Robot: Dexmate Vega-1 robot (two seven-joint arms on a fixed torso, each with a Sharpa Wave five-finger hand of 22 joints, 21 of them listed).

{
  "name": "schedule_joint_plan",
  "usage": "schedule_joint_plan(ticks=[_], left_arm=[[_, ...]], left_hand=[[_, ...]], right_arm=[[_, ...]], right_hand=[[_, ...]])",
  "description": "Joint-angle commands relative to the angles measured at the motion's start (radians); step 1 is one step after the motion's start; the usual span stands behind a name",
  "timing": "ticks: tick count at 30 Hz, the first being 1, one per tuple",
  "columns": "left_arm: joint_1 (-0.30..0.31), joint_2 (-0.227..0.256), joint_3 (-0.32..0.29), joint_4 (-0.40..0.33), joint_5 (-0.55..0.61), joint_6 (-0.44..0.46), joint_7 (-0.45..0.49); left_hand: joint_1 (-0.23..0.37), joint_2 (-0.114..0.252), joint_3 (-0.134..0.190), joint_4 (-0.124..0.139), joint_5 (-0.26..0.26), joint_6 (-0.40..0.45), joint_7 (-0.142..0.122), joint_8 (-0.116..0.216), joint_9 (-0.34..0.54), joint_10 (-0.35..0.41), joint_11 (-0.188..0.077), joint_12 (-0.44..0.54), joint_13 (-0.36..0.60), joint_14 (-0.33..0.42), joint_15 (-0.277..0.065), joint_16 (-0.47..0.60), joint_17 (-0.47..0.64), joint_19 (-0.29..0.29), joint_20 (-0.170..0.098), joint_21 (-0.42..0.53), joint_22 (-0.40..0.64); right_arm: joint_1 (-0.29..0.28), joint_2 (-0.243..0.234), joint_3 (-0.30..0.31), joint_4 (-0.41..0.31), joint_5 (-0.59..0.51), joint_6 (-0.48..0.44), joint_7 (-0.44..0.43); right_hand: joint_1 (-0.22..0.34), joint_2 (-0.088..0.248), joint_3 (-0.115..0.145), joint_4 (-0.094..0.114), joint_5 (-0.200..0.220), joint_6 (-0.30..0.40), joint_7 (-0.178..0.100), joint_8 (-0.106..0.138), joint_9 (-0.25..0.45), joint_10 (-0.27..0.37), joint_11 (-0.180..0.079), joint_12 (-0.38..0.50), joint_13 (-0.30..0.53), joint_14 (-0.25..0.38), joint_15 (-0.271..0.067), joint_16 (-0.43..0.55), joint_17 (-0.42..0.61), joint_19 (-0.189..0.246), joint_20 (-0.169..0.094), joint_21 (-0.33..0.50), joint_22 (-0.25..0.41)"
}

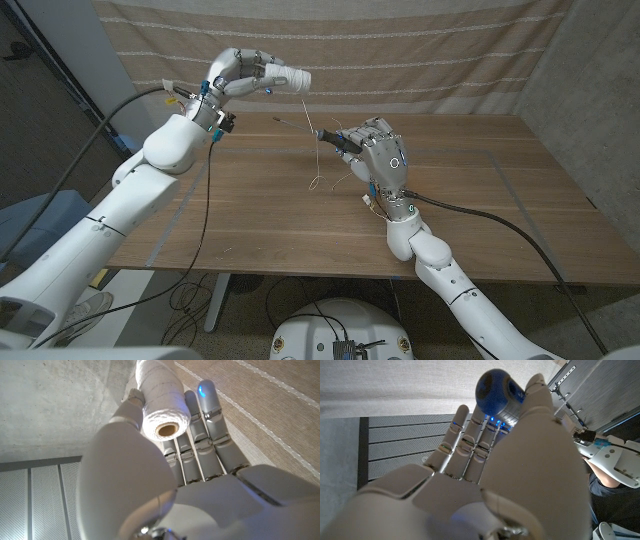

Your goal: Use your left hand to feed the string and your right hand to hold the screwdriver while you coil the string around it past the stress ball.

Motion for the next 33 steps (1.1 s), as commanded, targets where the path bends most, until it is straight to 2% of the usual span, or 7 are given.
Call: schedule_joint_plan(ticks=[1,10,19,26,33], left_arm=[[0.034,0.03,-0.011,0.005,0.042,0.071,0.057],[0.058,0.051,-0.002,0.018,0.027,0.077,0.033],[0.048,0.08,0.035,0.021,0.026,0.079,-0.025],[0.029,0.112,0.066,0.014,0.02,0.083,-0.094],[0.006,0.146,0.093,-0.006,0.008,0.08,-0.172]], left_hand=[[0.218,0.22,0.008,0.001,0.009,0.03,0.02,-0.003,0.004,0.043,-0.043,-0.001,0.028,0.152,-0.202,-0.002,0.004,-0.023,-0.125,0.007,0.001],[0.218,0.22,0.008,0.001,0.009,0.03,0.017,-0.005,0.005,0.046,-0.041,-0.004,0.03,0.152,-0.205,-0.006,0.006,-0.024,-0.125,0.009,0.001],[0.218,0.22,0.008,0.002,0.009,0.03,0.02,-0.006,0.007,0.048,-0.043,-0.007,0.033,0.154,-0.203,-0.009,0.007,-0.025,-0.125,0.01,0.0],[0.218,0.221,0.008,0.002,0.009,0.031,0.022,-0.007,0.009,0.048,-0.041,-0.011,0.036,0.155,-0.203,-0.012,0.007,-0.025,-0.125,0.011,0.001],[0.218,0.221,0.008,0.002,0.009,0.028,0.021,-0.009,0.011,0.049,-0.04,-0.013,0.038,0.155,-0.204,-0.015,0.009,-0.026,-0.125,0.012,0.001]], right_arm=[[-0.014,0.11,0.119,0.012,-0.017,0.076,-0.001],[0.01,0.181,0.184,0.045,-0.011,0.065,-0.001],[0.04,0.233,0.217,0.083,-0.005,0.04,-0.001],[0.072,0.243,0.217,0.117,-0.002,-0.005,-0.001],[0.101,0.214,0.18,0.147,0.016,-0.065,-0.001]], right_hand=[[0.167,0.167,-0.005,-0.003,0.01,0.08,-0.07,0.006,0.012,0.009,-0.003,-0.002,0.003,0.018,-0.05,-0.002,0.002,-0.004,-0.155,0.007,0.001],[0.168,0.17,-0.012,0.0,0.012,0.08,-0.07,0.006,0.013,0.011,-0.003,-0.006,0.005,0.021,-0.049,-0.005,0.004,-0.006,-0.155,0.014,-0.001],[0.169,0.171,-0.019,0.002,0.013,0.079,-0.066,0.005,0.013,0.014,0.001,-0.008,0.008,0.024,-0.049,-0.008,0.006,-0.008,-0.154,0.02,-0.003],[0.171,0.172,-0.025,0.004,0.014,0.08,-0.066,0.005,0.013,0.017,0.004,-0.011,0.009,0.028,-0.049,-0.009,0.008,-0.009,-0.155,0.026,-0.005],[0.173,0.173,-0.032,0.004,0.015,0.081,-0.065,0.004,0.013,0.019,0.002,-0.014,0.012,0.03,-0.049,-0.011,0.01,-0.011,-0.154,0.031,-0.007]])
